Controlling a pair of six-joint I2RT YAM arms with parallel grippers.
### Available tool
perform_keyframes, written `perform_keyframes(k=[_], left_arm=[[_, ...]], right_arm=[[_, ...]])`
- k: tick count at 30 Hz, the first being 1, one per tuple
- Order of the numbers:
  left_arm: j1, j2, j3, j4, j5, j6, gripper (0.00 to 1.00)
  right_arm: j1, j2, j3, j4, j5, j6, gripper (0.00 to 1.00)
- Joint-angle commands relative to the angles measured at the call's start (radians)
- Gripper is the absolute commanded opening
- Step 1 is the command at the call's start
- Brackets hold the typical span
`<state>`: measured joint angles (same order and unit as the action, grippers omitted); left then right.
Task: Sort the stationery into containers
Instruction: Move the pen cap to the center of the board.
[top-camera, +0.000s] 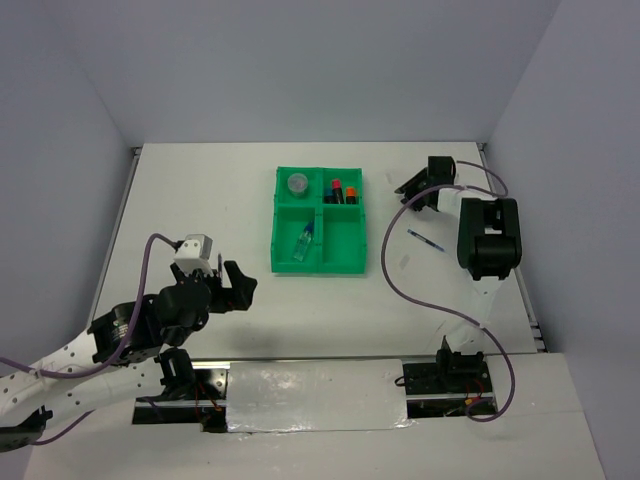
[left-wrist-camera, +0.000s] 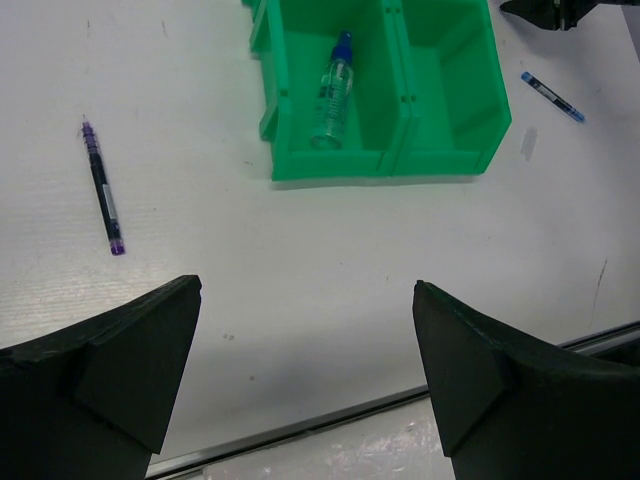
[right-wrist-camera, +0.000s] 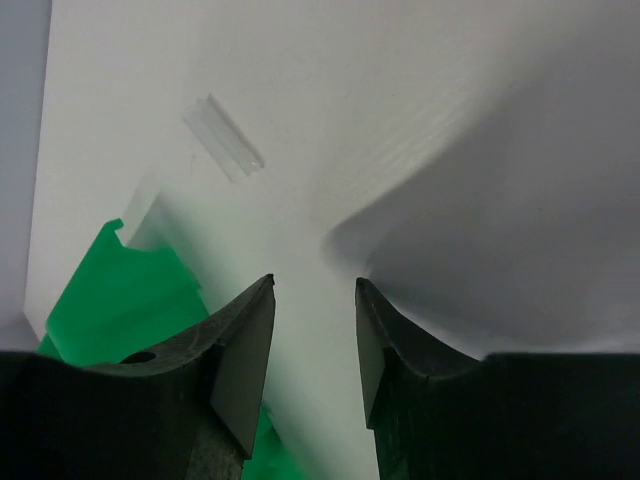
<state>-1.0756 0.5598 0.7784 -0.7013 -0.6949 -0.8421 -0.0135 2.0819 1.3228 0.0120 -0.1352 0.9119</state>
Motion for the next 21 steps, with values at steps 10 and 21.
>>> perform_keyframes(k=[10,21], left_arm=[[0.005,-0.006,0.001,0.005,0.061,0.035,0.99],[-0.018,0.015,-0.031,0.068,0.158,0.086,0.99]], right_arm=[[-0.005,-0.128,0.255,-0.139,-0.014,-0.243,0.6],[0.07,0.332,0.993,-0.678,0.095,-0.798,0.78]])
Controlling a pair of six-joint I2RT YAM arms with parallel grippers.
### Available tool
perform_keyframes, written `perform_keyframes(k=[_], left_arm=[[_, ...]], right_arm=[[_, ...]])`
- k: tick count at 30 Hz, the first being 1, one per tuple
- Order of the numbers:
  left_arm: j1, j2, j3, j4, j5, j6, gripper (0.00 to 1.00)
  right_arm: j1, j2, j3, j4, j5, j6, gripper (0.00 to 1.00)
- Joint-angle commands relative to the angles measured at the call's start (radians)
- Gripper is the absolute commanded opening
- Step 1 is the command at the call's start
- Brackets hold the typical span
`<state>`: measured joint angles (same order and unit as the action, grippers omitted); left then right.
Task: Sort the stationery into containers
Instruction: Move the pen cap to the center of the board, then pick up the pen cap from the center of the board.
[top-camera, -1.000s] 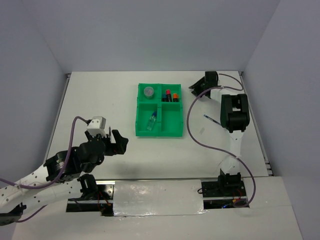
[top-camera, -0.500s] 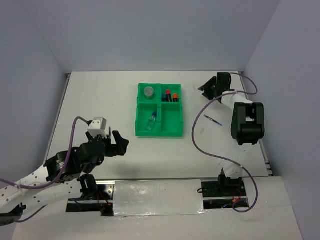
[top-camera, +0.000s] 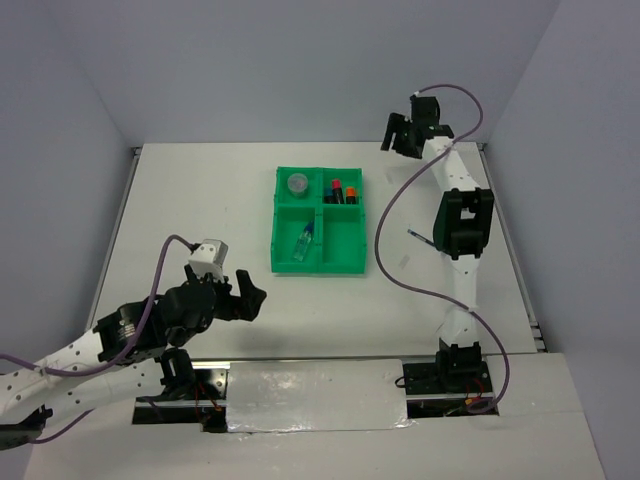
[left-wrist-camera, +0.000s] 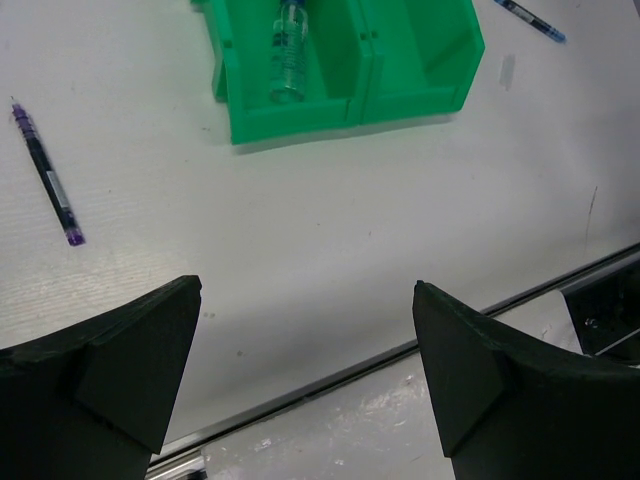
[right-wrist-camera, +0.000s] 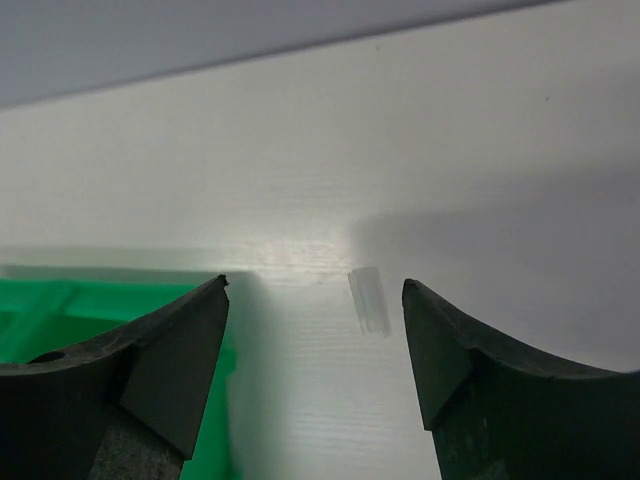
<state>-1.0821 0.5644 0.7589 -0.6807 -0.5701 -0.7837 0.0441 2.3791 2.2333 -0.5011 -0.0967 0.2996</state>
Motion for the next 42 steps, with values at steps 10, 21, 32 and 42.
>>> perform_keyframes(k=[10,21,32,42], left_arm=[[-0.025,0.049,-0.013,0.063,0.042,0.037,0.99],[-0.029,0.058,-0.015,0.076,0.045,0.046,0.99],[-0.038,0.037,-0.013,0.07,0.038,0.04,0.99],[-0.059,0.008,-0.021,0.064,0.021,0.031,0.99]], right_arm=[[0.05,0.196,0.233,-0.217,0.071,-0.358,0.78],[0.053,0.206,0.183,-0.244,-0.011,-0.428,0.62],[0.068,0.212,0.13,-0.277,0.034,-0.462,0.44],[0.069,0.213,0.103,-0.36,0.017,-0.472,0.08]])
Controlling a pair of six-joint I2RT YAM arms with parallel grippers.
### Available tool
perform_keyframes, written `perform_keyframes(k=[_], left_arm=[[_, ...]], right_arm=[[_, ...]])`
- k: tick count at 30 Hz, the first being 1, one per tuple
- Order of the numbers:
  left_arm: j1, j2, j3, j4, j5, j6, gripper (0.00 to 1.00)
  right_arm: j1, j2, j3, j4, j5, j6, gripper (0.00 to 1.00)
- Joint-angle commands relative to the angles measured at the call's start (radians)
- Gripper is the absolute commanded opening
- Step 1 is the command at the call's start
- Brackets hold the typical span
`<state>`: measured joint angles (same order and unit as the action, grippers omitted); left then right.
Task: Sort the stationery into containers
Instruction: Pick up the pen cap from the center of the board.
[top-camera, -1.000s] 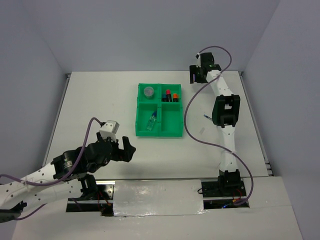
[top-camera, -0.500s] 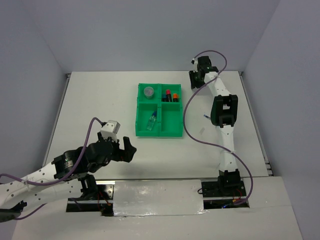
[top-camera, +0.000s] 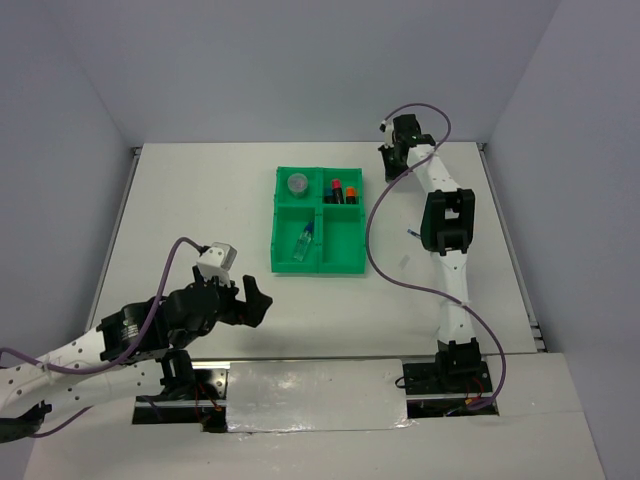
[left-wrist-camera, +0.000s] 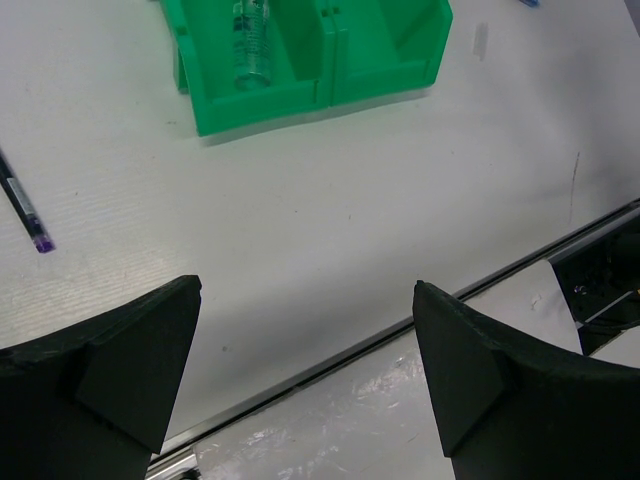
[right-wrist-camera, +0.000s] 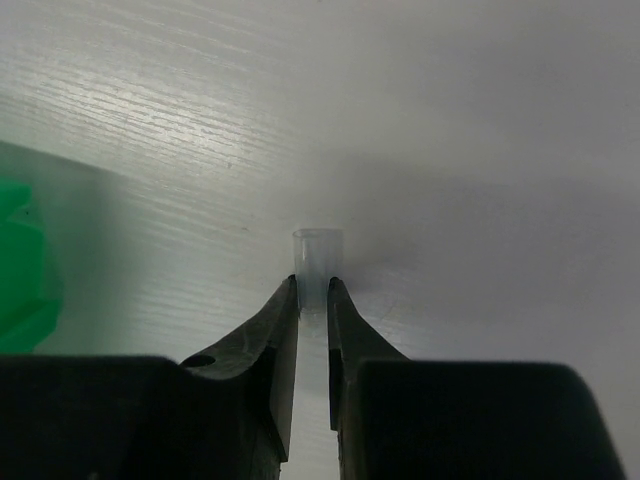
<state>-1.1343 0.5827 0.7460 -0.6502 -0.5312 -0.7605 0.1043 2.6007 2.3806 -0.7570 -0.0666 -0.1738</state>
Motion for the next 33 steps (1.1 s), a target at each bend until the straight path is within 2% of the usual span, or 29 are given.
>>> perform_keyframes(k=[1,5,10,15,16,19,20,21,24,25,27,29,31,32,33], left_arm=[[-0.007,-0.009,-0.008,0.034,-0.018,0.009,0.99],[-0.008,-0.003,-0.005,0.027,-0.019,0.006,0.99],[-0.01,-0.006,-0.007,0.035,-0.021,0.01,0.99],[-0.007,0.025,0.013,0.087,-0.006,0.061,0.99],[-0.007,0.041,0.027,0.105,-0.001,0.076,0.99],[-0.007,0.138,0.073,0.205,0.02,0.136,0.99],[-0.005,0.208,0.088,0.239,0.037,0.159,0.99],[-0.005,0.245,0.104,0.307,0.048,0.202,0.99],[0.002,0.408,0.17,0.415,0.109,0.321,0.99],[0.014,0.489,0.202,0.493,0.163,0.363,0.99],[0.063,0.567,0.233,0.569,0.229,0.477,0.99],[0.12,0.695,0.282,0.671,0.38,0.551,0.99],[0.229,0.825,0.34,0.783,0.503,0.631,0.99],[0.254,0.871,0.366,0.817,0.599,0.656,0.99],[0.275,0.916,0.397,0.842,0.635,0.737,0.99]], right_arm=[[0.009,-0.031,-0.06,-0.088,-0.007,0.013,0.08],[0.008,-0.128,-0.156,-0.015,-0.001,0.031,0.0],[-0.02,-0.261,-0.311,0.114,-0.044,0.149,0.0],[-0.023,-0.537,-0.602,0.293,0.06,0.343,0.0],[-0.023,-0.585,-0.645,0.307,0.12,0.374,0.0],[-0.018,-0.822,-0.849,0.372,0.209,0.497,0.0],[-0.014,-0.897,-0.983,0.393,0.256,0.52,0.0],[0.004,-1.047,-1.041,0.438,0.28,0.554,0.0],[0.04,-1.247,-1.213,0.436,0.349,0.589,0.0],[0.063,-1.356,-1.266,0.395,0.381,0.599,0.0],[0.083,-1.459,-1.32,0.36,0.399,0.612,0.0],[0.09,-1.603,-1.395,0.303,0.402,0.626,0.0],[0.1,-1.733,-1.434,0.245,0.416,0.643,0.0],[0.098,-1.772,-1.466,0.236,0.413,0.642,0.0],[0.1,-1.806,-1.474,0.217,0.416,0.646,0.0]])
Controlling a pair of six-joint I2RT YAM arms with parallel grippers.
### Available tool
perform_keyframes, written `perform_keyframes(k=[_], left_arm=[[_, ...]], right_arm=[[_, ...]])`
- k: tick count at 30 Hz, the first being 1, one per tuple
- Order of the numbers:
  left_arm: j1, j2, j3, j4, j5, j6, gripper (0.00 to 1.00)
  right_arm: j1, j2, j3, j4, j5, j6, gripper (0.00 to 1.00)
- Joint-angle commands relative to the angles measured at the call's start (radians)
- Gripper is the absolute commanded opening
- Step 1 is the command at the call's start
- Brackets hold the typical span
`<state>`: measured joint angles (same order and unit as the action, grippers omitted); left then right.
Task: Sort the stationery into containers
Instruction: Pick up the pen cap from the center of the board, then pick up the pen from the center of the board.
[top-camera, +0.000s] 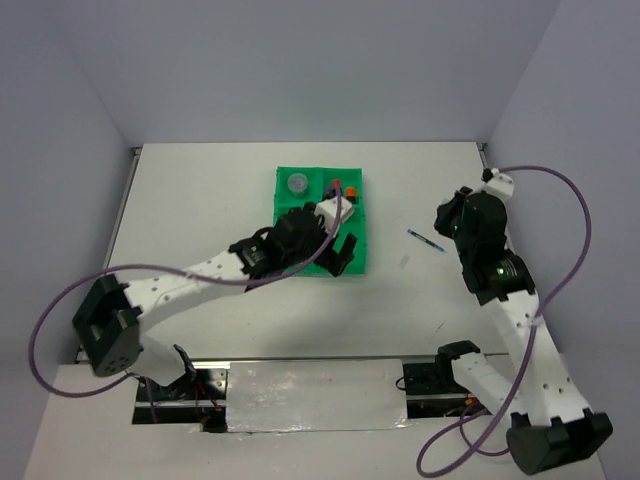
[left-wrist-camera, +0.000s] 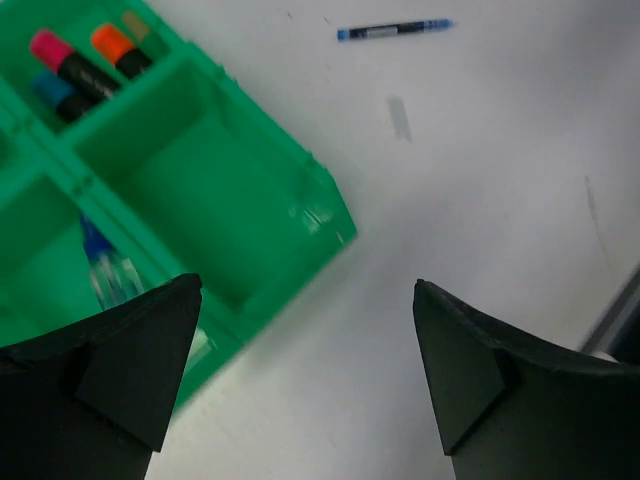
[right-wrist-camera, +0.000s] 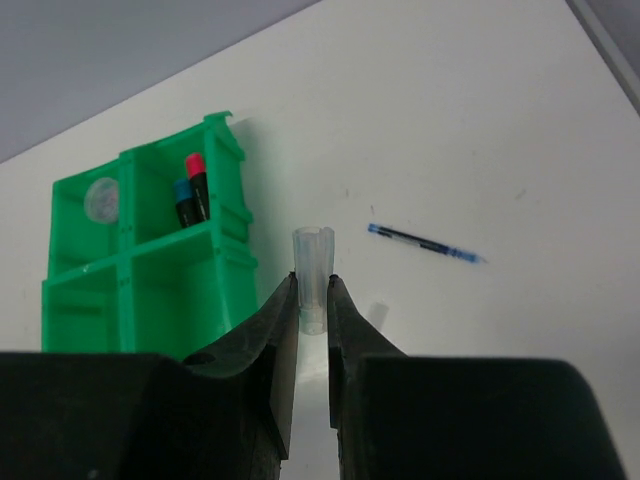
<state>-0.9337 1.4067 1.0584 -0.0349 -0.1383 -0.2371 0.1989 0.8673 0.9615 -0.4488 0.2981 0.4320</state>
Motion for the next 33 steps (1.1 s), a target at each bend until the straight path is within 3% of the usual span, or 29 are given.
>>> perform_keyframes(k=[1,7,11,14,18,25,33], left_arm=[[0.075,0.186,0.177,0.227,0.274,0.284,0.99],[0.087,0.525,0.528,0.172,0.46,0.536,0.98],[0.093,0.664,0.655,0.187,0.514,0.668,0.98],[0.108,0.797,0.809,0.153,0.583,0.69,0.99],[0.108,1.036,1.145,-0.012,0.647,0.706,0.99],[0.104,1.16,1.212,0.147,0.64,0.636,0.99],[0.042,1.362,1.411,0.142,0.569,0.642,0.99]], right_arm=[[0.004,-0.103,-0.061,-0.117,0.052,0.04,0.0],[0.005,-0.244,-0.037,-0.217,0.032,0.037,0.0],[0.005,-0.327,0.032,-0.263,-0.025,0.025,0.0],[0.005,-0.355,0.082,-0.281,-0.077,0.031,0.0],[0.004,-0.416,0.089,-0.269,-0.158,0.042,0.0],[0.005,-0.464,0.045,-0.264,-0.257,0.033,0.0],[0.005,-0.545,0.063,-0.294,-0.33,0.016,0.0]])
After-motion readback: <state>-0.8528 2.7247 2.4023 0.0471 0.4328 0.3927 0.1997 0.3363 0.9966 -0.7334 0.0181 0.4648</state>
